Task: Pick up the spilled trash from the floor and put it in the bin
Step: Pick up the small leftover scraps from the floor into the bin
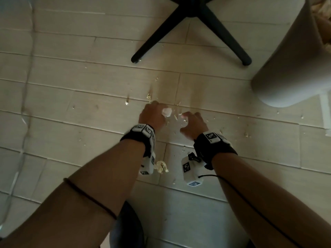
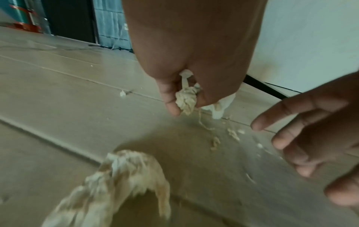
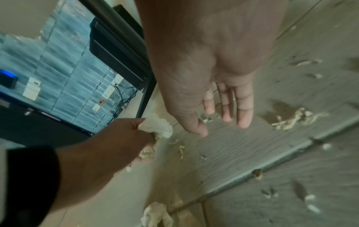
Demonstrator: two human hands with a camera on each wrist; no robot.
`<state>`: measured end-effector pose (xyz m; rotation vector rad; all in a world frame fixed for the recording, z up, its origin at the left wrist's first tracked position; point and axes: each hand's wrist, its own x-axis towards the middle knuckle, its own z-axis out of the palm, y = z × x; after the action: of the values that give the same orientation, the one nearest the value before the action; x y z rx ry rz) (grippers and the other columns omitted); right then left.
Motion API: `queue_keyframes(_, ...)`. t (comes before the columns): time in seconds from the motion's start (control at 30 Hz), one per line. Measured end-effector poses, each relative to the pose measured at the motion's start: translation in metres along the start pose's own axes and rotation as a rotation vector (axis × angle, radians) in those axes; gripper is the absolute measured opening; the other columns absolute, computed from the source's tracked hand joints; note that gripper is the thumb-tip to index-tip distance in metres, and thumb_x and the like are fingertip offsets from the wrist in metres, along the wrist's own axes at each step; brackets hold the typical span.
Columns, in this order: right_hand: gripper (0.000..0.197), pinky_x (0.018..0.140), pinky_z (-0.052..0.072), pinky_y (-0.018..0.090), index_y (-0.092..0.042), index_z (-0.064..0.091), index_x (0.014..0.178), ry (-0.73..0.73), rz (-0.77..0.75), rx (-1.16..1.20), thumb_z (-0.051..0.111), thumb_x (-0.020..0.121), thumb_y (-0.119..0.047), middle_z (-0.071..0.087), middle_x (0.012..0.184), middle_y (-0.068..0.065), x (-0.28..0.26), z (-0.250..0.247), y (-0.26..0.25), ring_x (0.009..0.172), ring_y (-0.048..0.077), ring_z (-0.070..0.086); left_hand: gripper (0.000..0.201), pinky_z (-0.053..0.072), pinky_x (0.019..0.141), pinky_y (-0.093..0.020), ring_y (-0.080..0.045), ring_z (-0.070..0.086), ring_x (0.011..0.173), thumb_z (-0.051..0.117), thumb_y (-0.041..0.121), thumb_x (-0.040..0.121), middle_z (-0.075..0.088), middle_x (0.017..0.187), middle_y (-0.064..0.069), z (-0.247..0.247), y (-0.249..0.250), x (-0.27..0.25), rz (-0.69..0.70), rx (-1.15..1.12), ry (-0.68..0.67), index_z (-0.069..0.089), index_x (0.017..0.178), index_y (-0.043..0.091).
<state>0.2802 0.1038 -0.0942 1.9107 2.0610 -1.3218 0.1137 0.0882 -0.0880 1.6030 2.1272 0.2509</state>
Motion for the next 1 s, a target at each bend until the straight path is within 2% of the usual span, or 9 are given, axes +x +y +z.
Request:
queue_keyframes(0.1, 0.049, 0.095, 0.045, 0.037, -0.029, 0.054, 0.133, 0.043, -0.034, -0.060, 0.064, 0.087, -0.015, 0.044, 0.135, 0.004, 0.005, 0.007, -0.011, 0.118, 0.031, 0.054, 0.041, 0.050, 0.097, -0.047, -0.036, 0.055, 0.118, 0.056, 0.009, 0.085, 0.058, 0.130, -0.009, -0.010, -0.010, 0.019, -0.025, 0.036, 0.008, 0.068, 0.120, 0.026)
queue_keyframes(0.27, 0.033, 0.092, 0.046, 0.039, -0.025, 0.064, 0.122, 0.135, -0.080, -0.116, 0.063, 0.090, -0.020, 0.053, 0.130, 0.003, 0.015, 0.015, -0.016, 0.115, 0.031, 0.056, 0.046, 0.042, 0.105, -0.044, -0.033, 0.041, 0.131, 0.055, 0.008, 0.089, 0.036, 0.151, -0.006, -0.010, -0.020, 0.037, -0.057, 0.103, -0.054, 0.060, 0.132, 0.025)
queue_keyframes(0.4, 0.027, 0.091, 0.049, 0.039, -0.019, 0.068, 0.116, 0.180, -0.121, -0.154, 0.067, 0.089, -0.022, 0.059, 0.122, 0.004, 0.023, 0.020, -0.021, 0.109, 0.030, 0.060, 0.044, 0.047, 0.099, -0.047, -0.037, 0.052, 0.120, 0.055, 0.007, 0.088, 0.051, 0.134, -0.015, -0.006, -0.032, 0.039, -0.061, 0.113, -0.039, 0.062, 0.129, 0.019)
queue_keyframes(0.5, 0.023, 0.085, 0.050, 0.038, -0.012, 0.069, 0.109, 0.206, -0.203, -0.233, 0.066, 0.089, -0.024, 0.062, 0.113, 0.007, 0.027, 0.026, -0.027, 0.102, 0.029, 0.063, 0.025, 0.053, 0.083, -0.041, -0.039, 0.063, 0.102, 0.059, 0.008, 0.084, 0.065, 0.111, -0.019, -0.010, -0.038, 0.036, -0.053, 0.104, 0.003, 0.070, 0.106, 0.006)
queue_keyframes(0.57, 0.019, 0.080, 0.049, 0.036, -0.010, 0.068, 0.105, 0.212, -0.228, -0.275, 0.063, 0.090, -0.021, 0.062, 0.111, 0.009, 0.030, 0.030, -0.031, 0.100, 0.031, 0.064, 0.019, 0.048, 0.074, -0.035, -0.040, 0.065, 0.096, 0.059, 0.008, 0.083, 0.067, 0.102, -0.020, -0.015, -0.044, 0.033, -0.065, 0.084, 0.042, 0.070, 0.097, 0.002)
queue_keyframes(0.67, 0.017, 0.073, 0.044, 0.035, -0.007, 0.066, 0.103, 0.207, -0.234, -0.298, 0.057, 0.092, -0.014, 0.063, 0.111, 0.012, 0.032, 0.033, -0.036, 0.100, 0.035, 0.063, 0.030, 0.051, 0.082, -0.039, -0.039, 0.064, 0.102, 0.061, 0.008, 0.083, 0.066, 0.111, -0.018, -0.025, -0.062, 0.030, -0.116, 0.010, 0.160, 0.071, 0.111, 0.010)
queue_keyframes(0.77, 0.019, 0.073, 0.045, 0.039, -0.004, 0.065, 0.105, 0.188, -0.257, -0.346, 0.051, 0.095, -0.010, 0.063, 0.111, 0.015, 0.030, 0.035, -0.037, 0.102, 0.039, 0.063, 0.038, 0.053, 0.083, -0.037, -0.034, 0.064, 0.107, 0.057, 0.005, 0.083, 0.066, 0.116, -0.012, -0.032, -0.083, 0.027, -0.195, -0.010, 0.220, 0.072, 0.115, 0.021)
queue_keyframes(0.9, 0.020, 0.078, 0.047, 0.042, -0.002, 0.059, 0.114, 0.129, -0.265, -0.398, 0.049, 0.096, -0.007, 0.059, 0.117, 0.016, 0.027, 0.039, -0.037, 0.107, 0.039, 0.061, 0.054, 0.051, 0.095, -0.044, -0.033, 0.051, 0.122, 0.049, 0.001, 0.086, 0.054, 0.135, -0.007, -0.031, -0.097, 0.012, -0.253, 0.060, 0.088, 0.063, 0.127, 0.033)
queue_keyframes(1.0, 0.023, 0.077, 0.044, 0.040, -0.002, 0.056, 0.118, 0.084, -0.246, -0.381, 0.049, 0.096, -0.006, 0.055, 0.122, 0.016, 0.027, 0.040, -0.035, 0.109, 0.039, 0.059, 0.048, 0.050, 0.094, -0.044, -0.036, 0.052, 0.120, 0.051, 0.001, 0.085, 0.054, 0.133, -0.012, -0.022, -0.099, -0.005, -0.223, 0.049, 0.093, 0.066, 0.125, 0.024)
